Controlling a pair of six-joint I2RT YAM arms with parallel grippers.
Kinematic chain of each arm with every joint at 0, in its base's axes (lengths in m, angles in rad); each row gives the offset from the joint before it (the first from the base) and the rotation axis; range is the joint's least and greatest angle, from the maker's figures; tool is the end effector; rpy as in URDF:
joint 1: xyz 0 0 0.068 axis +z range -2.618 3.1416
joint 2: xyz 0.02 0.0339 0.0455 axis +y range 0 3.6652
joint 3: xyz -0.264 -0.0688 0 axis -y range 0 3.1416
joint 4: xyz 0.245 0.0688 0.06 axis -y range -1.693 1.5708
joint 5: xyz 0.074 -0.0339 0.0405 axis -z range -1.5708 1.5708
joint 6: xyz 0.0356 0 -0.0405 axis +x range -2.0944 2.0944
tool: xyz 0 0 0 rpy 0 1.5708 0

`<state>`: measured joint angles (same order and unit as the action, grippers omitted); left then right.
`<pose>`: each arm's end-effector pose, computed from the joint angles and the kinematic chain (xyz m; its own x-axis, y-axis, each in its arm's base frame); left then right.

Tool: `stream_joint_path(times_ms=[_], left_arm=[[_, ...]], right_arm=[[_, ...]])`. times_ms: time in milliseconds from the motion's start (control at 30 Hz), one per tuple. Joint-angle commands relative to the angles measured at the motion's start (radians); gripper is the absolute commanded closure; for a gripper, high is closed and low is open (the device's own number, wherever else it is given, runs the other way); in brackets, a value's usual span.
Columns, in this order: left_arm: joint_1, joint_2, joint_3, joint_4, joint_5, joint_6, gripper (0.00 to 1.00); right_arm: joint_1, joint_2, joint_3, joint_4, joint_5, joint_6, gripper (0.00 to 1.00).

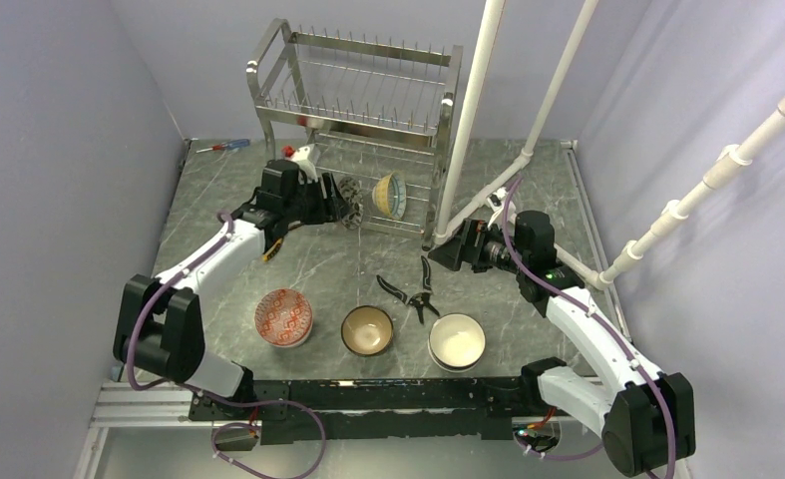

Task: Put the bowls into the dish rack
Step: Place the bowl in the dish rack.

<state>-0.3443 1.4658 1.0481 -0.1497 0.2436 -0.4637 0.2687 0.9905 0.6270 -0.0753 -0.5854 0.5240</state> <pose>0.3098 -0.1202 0.2732 -0.6846 -0.2156 -0.6963 0.2380 0.8368 -0.4931 0.2063 0.0772 0.2592 -0.7067 0.2380 -0.6663 -0.4042 0.6372 0.6562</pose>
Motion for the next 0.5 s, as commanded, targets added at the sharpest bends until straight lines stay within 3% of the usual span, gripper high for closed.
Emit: stream_joint_path(times_ms=[0,467], left_arm=[[0.008,0.018,0.009,0.225,-0.021,-0.022,0.57],[0.018,0.154,-0.007,0.493,-0.051,-0.013,0.61]], right_arm=[[-0.005,-0.022,0.003,0.005,-0.013,-0.018,0.0],[-0.005,-0.038,-0.002,-0.032,-0.014,-0.032,0.0]])
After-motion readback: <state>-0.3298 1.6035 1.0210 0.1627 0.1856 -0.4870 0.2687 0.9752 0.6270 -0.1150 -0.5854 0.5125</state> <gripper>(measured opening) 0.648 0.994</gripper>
